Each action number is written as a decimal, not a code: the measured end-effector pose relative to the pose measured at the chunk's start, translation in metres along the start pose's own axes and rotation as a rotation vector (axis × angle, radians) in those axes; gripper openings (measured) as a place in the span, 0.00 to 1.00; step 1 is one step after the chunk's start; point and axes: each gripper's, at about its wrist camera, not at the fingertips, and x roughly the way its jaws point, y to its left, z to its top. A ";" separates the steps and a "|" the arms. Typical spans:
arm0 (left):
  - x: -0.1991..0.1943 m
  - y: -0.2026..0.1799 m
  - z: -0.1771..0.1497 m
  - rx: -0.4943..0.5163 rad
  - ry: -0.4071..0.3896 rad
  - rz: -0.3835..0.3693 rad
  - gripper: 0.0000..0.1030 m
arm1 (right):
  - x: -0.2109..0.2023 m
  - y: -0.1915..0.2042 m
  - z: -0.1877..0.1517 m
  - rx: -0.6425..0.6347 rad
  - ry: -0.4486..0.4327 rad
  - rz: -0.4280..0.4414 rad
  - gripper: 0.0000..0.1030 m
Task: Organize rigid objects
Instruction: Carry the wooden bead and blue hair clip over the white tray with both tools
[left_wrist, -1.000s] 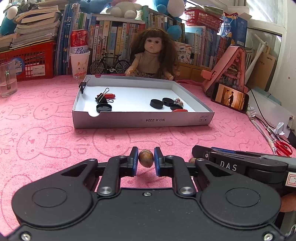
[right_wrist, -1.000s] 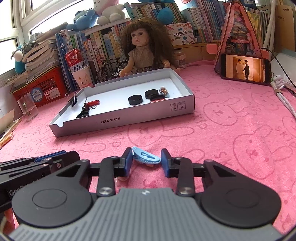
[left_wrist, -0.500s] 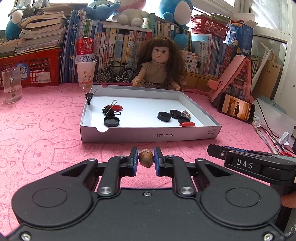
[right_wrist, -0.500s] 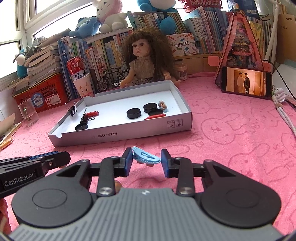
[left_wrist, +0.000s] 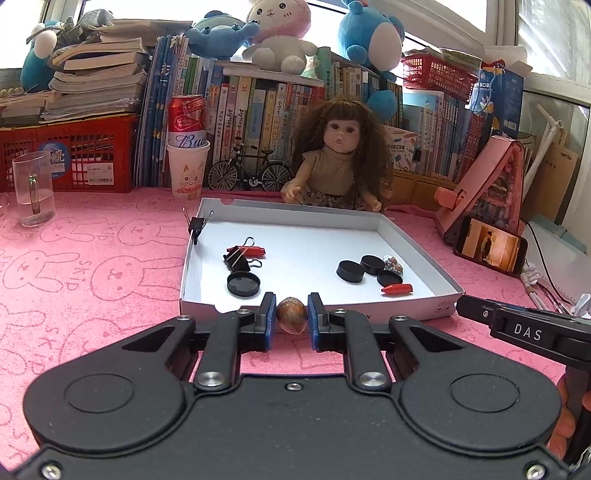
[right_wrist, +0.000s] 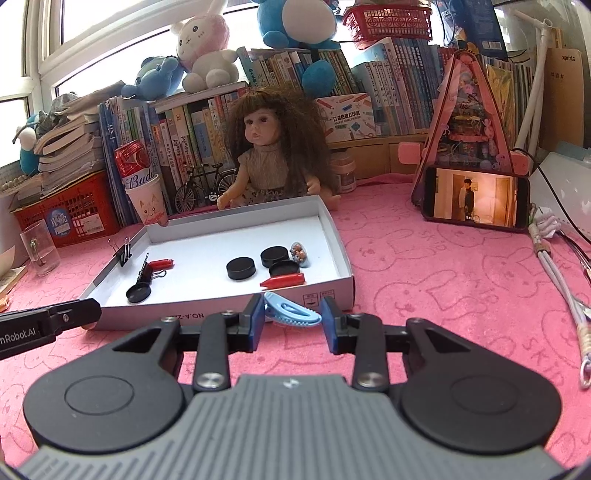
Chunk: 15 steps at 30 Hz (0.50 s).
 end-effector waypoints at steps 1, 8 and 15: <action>0.001 0.001 0.002 -0.004 -0.002 0.001 0.16 | 0.001 0.000 0.001 -0.002 -0.001 0.000 0.37; 0.013 0.005 0.015 -0.024 -0.022 0.010 0.16 | 0.013 -0.003 0.012 -0.003 -0.003 -0.008 0.37; 0.033 0.014 0.026 -0.067 -0.017 0.017 0.16 | 0.029 -0.005 0.024 -0.009 -0.004 -0.019 0.37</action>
